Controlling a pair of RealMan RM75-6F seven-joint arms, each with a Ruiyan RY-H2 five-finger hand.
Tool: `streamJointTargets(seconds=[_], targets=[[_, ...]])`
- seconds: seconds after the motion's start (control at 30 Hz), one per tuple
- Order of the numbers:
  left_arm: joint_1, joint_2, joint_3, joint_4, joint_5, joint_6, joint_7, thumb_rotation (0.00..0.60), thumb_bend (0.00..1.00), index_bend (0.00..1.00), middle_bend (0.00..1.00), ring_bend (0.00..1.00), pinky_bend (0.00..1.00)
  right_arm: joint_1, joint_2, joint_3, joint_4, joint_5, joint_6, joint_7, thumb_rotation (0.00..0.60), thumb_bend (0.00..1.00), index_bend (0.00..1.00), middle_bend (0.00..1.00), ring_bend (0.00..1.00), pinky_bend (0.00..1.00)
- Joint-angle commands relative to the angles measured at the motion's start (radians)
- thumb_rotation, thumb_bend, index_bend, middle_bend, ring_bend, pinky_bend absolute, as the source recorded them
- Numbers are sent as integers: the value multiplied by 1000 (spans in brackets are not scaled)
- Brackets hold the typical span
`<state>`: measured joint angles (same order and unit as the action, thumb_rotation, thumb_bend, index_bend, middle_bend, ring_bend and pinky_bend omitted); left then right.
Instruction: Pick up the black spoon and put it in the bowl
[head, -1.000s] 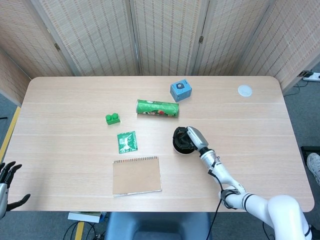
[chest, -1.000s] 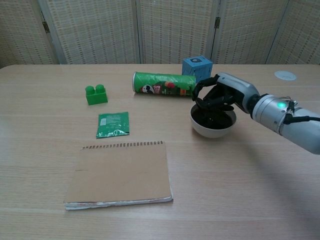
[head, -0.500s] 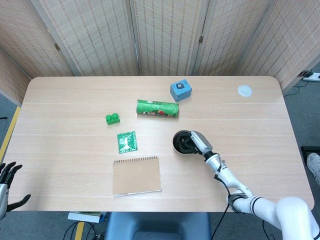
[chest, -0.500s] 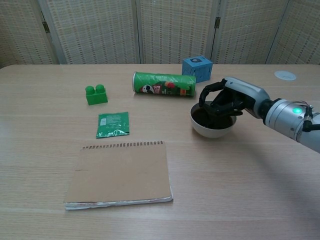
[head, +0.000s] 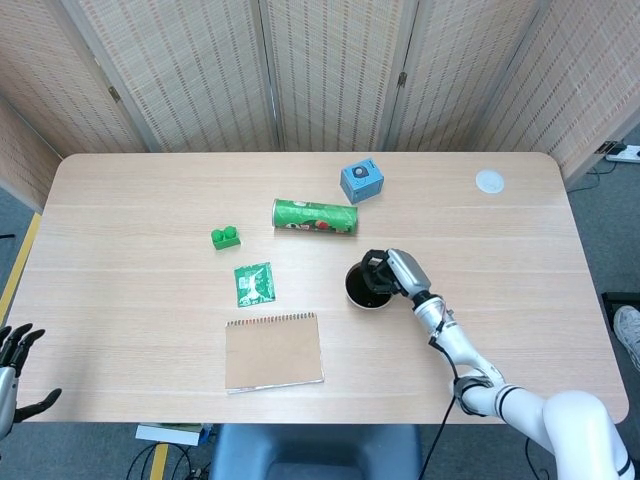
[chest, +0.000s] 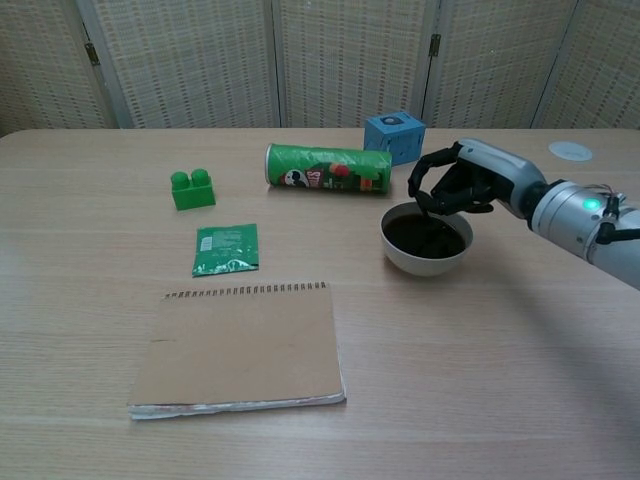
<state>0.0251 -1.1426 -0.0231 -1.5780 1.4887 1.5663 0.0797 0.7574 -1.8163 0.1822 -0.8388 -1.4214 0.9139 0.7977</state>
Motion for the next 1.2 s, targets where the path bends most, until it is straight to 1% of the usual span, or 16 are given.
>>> streamJointTargets(seconds=[0.03,0.17,0.33,0.67,0.77,0.97,1.2], targets=[[0,0,-1,0,-1,0,0,600,166,201,149,101,152,18,-22,7,20,-5,-5,4,600,421,643,997,1000,1000],[2,1,0,0,-3,2,-1,600,167,201,149,101,152,33,-42,5,26,-20,8,22,600,421,642,997,1000,1000],[6,2,1,2,-7,2,-1,600,167,200,149,101,152,22,-41,-23,7,-49,36,43,600,421,645,998,1000,1000],[1,0,1,-1,2,0,2,600,166,201,150,101,151,-23,4,-77,-46,-83,74,71,600,421,646,1000,1000,1000],[0,0,1,-2,3,-1,5,600,166,201,149,101,151,-34,19,-86,-50,-85,81,67,600,423,647,1000,1000,1000],[1,0,1,-6,3,1,9,600,167,201,150,101,151,-38,24,-78,-21,-66,67,59,600,425,649,1000,1000,1000],[1,0,2,-7,0,-2,14,600,166,201,150,101,151,-8,-23,-45,62,-45,45,64,600,428,651,1000,1000,1000]])
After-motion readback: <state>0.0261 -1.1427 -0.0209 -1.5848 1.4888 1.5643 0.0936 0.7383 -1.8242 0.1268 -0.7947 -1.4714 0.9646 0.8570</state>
